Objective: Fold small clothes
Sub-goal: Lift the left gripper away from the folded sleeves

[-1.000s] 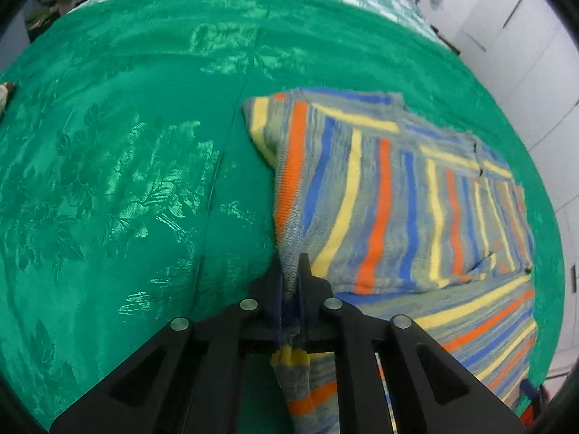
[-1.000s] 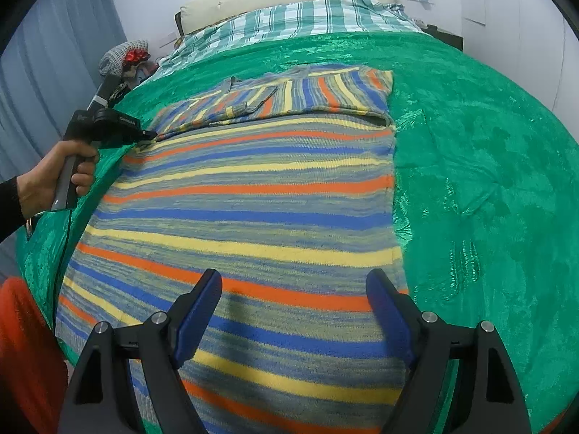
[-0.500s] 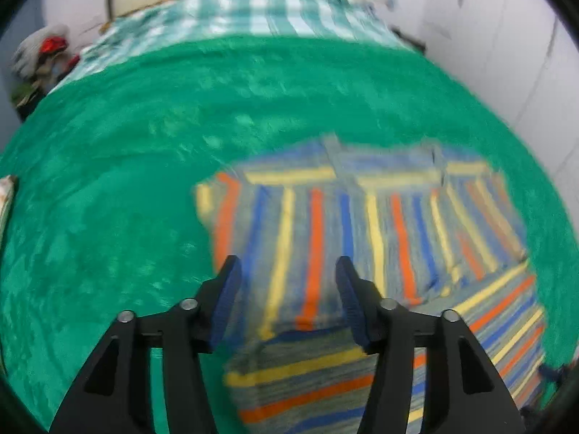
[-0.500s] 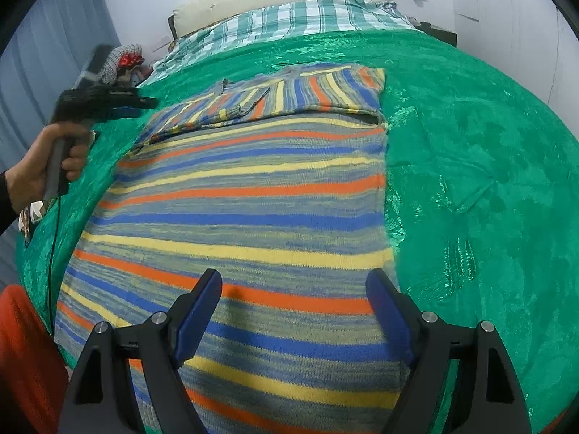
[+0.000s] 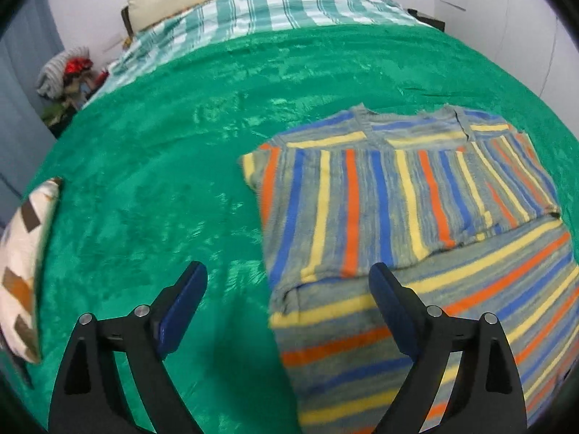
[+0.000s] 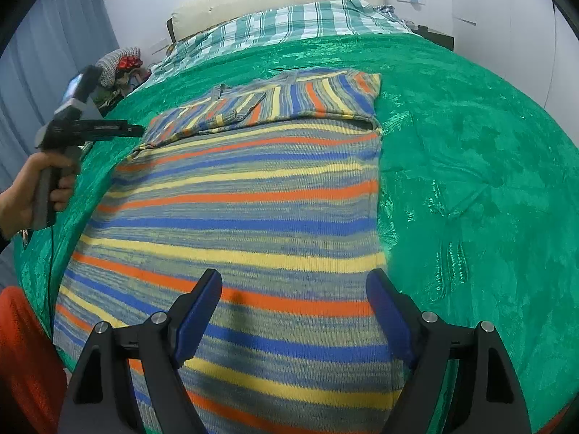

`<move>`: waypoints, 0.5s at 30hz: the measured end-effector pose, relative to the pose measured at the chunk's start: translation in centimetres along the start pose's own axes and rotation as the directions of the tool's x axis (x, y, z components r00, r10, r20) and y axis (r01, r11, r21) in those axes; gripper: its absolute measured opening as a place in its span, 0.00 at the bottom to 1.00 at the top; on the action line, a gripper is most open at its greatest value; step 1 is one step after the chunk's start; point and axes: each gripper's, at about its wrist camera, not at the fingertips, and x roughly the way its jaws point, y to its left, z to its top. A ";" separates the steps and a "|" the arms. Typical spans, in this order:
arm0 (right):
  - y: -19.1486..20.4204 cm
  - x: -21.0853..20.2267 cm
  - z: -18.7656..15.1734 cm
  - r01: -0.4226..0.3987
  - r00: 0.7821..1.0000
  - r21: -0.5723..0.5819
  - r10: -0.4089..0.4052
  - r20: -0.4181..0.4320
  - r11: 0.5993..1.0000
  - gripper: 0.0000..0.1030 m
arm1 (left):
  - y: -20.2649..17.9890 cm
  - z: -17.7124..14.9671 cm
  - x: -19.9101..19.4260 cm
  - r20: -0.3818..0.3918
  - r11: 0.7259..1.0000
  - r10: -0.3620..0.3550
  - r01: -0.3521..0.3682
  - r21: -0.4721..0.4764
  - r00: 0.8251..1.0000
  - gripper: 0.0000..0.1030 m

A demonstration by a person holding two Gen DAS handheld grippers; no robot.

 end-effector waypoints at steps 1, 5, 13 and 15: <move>0.0 -0.1 0.0 0.002 1.000 0.000 -0.002 0.001 1.000 0.79 | 0.0 -0.2 -0.5 0.002 1.000 0.009 -0.009 0.002 1.000 0.89; 0.3 -0.8 -0.1 0.017 1.000 -0.008 -0.017 0.016 1.000 0.79 | -0.1 -0.4 -1.8 0.016 1.000 0.023 -0.023 0.008 1.000 0.89; 1.2 -1.7 -0.3 0.042 0.998 -0.045 -0.040 0.042 0.998 0.79 | -0.1 -1.4 -4.3 0.033 0.999 0.034 -0.034 0.014 0.999 0.89; 1.3 -1.9 -0.3 0.050 0.998 -0.054 -0.047 0.046 0.997 0.79 | 0.0 -1.8 -4.8 0.035 0.999 0.032 -0.032 0.005 0.999 0.89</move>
